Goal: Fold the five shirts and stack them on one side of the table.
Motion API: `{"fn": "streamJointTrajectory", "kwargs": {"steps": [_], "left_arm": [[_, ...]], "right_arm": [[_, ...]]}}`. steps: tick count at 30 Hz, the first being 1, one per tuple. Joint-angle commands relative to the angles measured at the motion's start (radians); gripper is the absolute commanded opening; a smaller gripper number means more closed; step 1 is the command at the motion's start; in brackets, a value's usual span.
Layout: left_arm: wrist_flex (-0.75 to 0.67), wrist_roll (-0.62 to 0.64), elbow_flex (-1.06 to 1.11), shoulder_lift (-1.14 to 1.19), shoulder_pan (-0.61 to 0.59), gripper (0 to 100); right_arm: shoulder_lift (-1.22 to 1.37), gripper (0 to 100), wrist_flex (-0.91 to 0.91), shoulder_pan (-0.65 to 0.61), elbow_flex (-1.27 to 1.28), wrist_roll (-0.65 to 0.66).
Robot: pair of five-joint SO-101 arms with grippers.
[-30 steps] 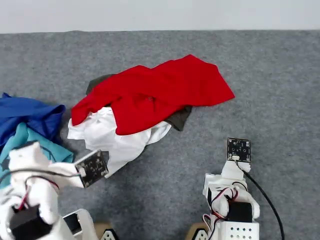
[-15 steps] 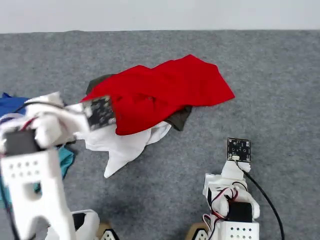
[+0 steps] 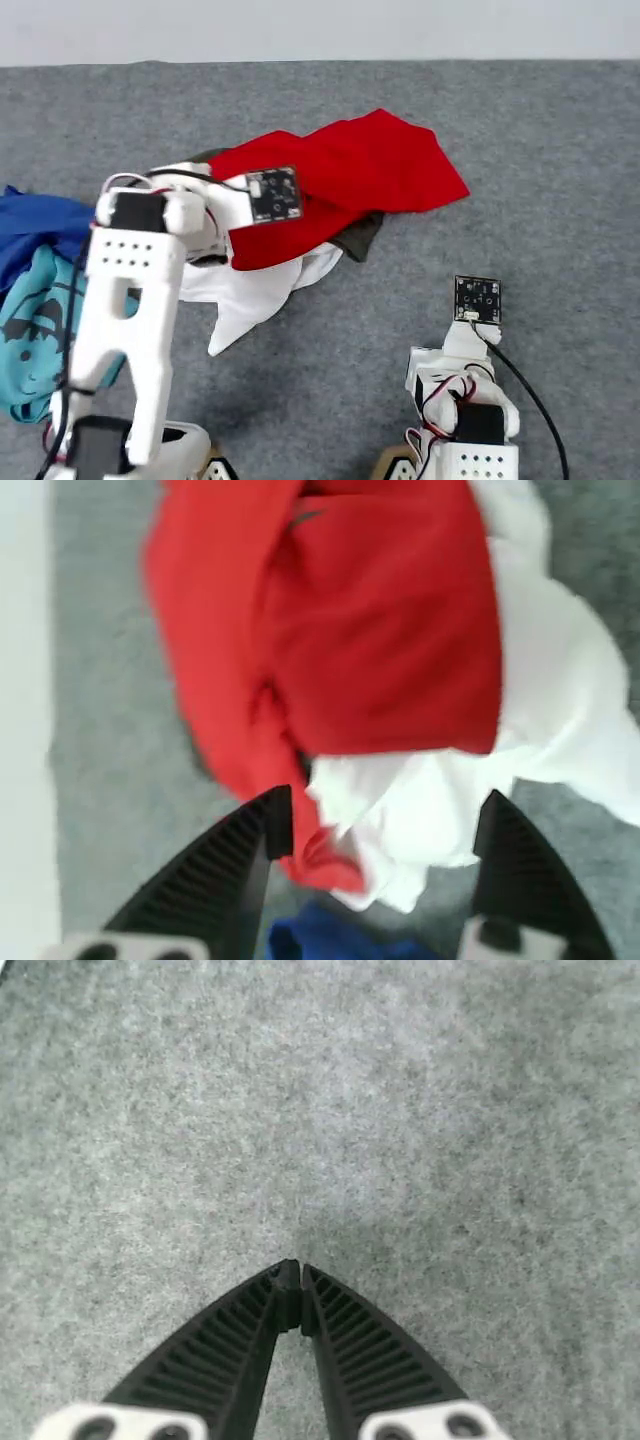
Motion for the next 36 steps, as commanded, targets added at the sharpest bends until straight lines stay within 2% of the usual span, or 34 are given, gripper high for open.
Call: {"fn": "streamJointTrajectory", "kwargs": {"steps": [1,5,7,11,14,18,23,29,36], "left_arm": [[-0.005,-0.015,-0.041,0.068,0.028,29],[-0.063,-0.011,-0.045,0.181,0.037,29],[-0.127,0.037,-0.045,0.222,0.038,27],[-0.252,0.135,-0.045,0.255,0.037,13],[-0.261,0.141,-0.058,0.253,0.035,0],[-0.216,0.143,-0.122,0.21,0.005,0],[-0.109,0.17,-0.22,0.025,-0.015,0],[-0.261,0.416,-0.266,-0.195,-0.041,0],[-0.371,0.56,-0.429,-0.287,-0.1,0]], "right_arm": [[-0.015,0.9,0.004,0.002,0.009,0.008],[-0.015,0.9,0.004,0.002,0.009,0.008],[-0.015,0.9,0.004,0.002,0.009,0.008],[-0.015,0.9,0.004,0.002,0.009,0.008],[-0.015,0.9,0.004,0.002,0.009,0.008],[-0.015,0.9,0.004,0.002,0.009,0.008],[-0.015,0.9,0.004,0.002,0.009,0.008],[-0.015,0.9,0.004,0.002,0.009,0.008],[-0.015,0.9,0.004,0.002,0.009,0.008]]}}
